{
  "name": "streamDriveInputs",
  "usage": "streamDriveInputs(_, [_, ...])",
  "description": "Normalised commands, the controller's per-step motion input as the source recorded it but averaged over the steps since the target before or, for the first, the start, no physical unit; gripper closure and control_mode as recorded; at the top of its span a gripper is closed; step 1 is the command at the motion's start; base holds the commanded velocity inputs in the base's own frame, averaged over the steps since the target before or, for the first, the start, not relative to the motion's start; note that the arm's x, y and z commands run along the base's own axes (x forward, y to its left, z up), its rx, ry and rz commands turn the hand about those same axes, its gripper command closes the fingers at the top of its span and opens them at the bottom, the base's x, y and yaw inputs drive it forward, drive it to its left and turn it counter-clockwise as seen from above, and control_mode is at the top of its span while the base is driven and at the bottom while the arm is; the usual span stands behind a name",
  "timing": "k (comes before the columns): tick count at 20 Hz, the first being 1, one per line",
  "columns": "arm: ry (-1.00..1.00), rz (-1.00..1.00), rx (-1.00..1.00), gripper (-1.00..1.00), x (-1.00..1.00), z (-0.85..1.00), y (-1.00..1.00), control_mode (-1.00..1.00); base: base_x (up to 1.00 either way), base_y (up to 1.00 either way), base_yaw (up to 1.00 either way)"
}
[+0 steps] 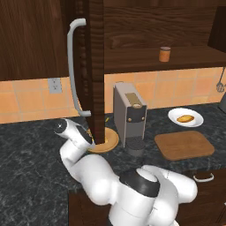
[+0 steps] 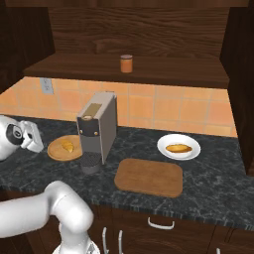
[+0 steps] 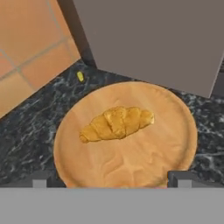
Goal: From the different types of pastries on the counter, select a croissant and place it on the cutting board. Then retrieve a jar of jam from the cabinet and place it alongside the croissant on the cutting board.
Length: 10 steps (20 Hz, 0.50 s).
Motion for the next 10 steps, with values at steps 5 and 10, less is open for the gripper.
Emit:
streamDriveInputs(5, [0.06, -0.09, 0.00, -1.00, 0.29, 0.00, -0.86, -1.00, 0.00, 0.00, 0.00])
streamDriveInputs(10, [0.04, -0.20, 0.02, -1.00, 0.01, 0.00, -0.44, -1.00, 0.00, 0.00, 0.00])
